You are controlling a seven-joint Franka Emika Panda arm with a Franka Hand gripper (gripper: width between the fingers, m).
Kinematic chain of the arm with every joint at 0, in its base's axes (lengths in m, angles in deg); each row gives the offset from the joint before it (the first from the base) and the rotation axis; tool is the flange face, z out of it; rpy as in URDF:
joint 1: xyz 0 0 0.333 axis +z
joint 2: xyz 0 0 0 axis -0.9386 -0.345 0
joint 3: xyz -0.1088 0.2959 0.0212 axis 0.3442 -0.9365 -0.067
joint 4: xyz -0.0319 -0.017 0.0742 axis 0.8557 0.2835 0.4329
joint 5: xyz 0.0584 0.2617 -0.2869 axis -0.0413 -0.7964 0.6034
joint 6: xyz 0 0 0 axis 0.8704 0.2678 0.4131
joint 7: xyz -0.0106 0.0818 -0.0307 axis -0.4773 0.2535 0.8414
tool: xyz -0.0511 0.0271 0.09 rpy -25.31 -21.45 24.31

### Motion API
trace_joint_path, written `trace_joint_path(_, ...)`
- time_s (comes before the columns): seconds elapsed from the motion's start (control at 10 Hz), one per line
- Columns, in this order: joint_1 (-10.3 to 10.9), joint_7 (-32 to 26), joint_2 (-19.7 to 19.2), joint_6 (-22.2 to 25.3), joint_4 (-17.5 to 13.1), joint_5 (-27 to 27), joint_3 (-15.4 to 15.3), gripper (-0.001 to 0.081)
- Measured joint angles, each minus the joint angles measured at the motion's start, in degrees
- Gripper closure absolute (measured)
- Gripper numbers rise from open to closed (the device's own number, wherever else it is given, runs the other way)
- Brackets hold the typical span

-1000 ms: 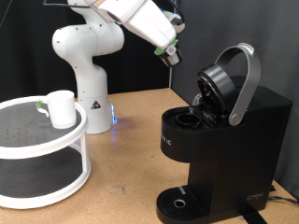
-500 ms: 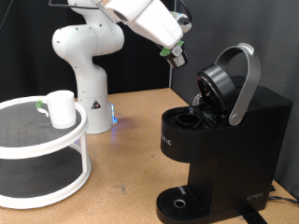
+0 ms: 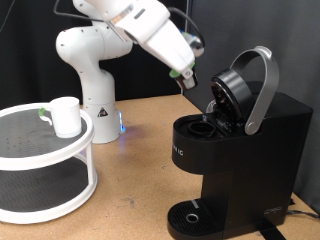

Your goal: Make a cup of coffee with the keurig machine

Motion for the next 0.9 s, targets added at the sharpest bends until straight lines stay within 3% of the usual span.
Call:
trace_joint_path(0.3, 0.03, -1.69, -2.2, -5.32, 1.93, -0.61, -1.18, 0.0329)
trace_joint_path(0.9, 0.16, -4.62, -6.03, -9.13, 2.62, -2.93, -3.47, 0.0329)
